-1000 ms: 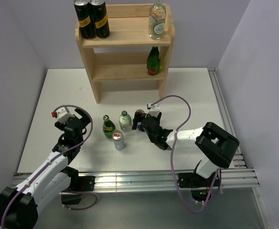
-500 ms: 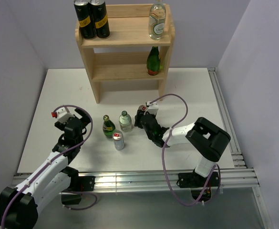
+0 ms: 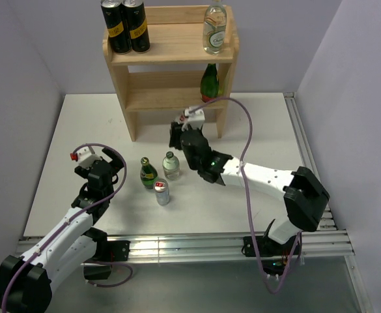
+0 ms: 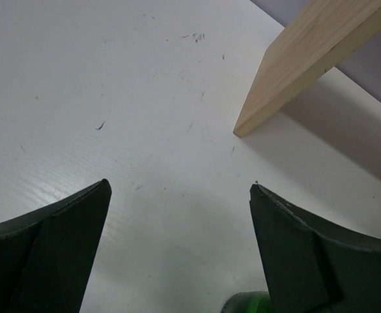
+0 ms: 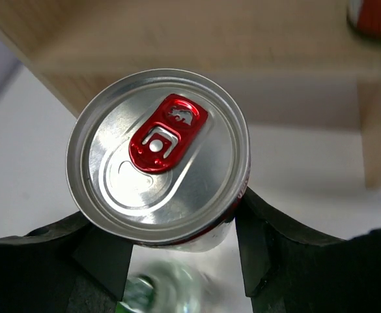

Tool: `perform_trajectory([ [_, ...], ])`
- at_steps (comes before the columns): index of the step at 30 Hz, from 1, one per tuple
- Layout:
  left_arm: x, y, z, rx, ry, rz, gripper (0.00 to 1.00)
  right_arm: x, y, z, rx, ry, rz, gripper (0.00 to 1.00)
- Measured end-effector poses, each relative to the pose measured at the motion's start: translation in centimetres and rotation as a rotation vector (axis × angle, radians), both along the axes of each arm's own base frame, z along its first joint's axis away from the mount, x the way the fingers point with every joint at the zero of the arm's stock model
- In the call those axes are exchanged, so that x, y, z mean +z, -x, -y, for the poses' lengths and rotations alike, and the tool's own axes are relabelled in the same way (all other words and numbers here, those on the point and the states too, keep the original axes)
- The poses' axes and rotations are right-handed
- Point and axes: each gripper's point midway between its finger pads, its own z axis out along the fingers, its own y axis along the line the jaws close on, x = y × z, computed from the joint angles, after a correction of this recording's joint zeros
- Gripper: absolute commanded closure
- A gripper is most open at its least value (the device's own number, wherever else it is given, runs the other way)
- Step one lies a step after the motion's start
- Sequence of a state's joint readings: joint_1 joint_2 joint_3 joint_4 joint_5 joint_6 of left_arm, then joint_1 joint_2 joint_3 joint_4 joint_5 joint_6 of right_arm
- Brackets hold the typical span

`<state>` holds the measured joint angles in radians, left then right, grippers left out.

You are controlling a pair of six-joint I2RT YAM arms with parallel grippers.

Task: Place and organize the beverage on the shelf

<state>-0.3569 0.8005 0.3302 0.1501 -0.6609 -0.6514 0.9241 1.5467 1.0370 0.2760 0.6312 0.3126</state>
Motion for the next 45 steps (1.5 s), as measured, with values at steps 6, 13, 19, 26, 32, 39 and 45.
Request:
perform_trajectory([
  [6, 0.0, 0.0, 0.0, 0.000, 0.000, 0.000, 0.02, 12.8, -2.4, -3.4, 0.022, -0.073, 0.189, 1.00],
  [13, 0.0, 0.0, 0.0, 0.002, 0.002, 0.001, 0.01, 13.6, -6.3, -8.6, 0.050, 0.007, 0.204, 1.00],
  [19, 0.0, 0.0, 0.0, 0.004, 0.006, 0.003, 0.01, 7.9, -7.9, -11.5, 0.095, 0.136, 0.111, 1.00],
  [26, 0.0, 0.0, 0.0, 0.004, 0.007, 0.003, 0.01, 8.1, -8.9, -12.8, 0.105, 0.146, 0.106, 1.00],
  [32, 0.0, 0.0, 0.0, 0.004, 0.007, 0.003, 0.01, 10.9, -9.5, -13.7, 0.100, 0.090, 0.153, 1.00],
  [39, 0.0, 0.0, 0.0, 0.005, 0.006, 0.002, 0.01, 11.4, -10.6, -15.1, 0.103, 0.061, 0.175, 1.00],
  [45, 0.0, 0.0, 0.0, 0.006, 0.006, 0.003, 0.01, 8.3, -11.6, -15.9, 0.108, 0.089, 0.143, 1.00],
])
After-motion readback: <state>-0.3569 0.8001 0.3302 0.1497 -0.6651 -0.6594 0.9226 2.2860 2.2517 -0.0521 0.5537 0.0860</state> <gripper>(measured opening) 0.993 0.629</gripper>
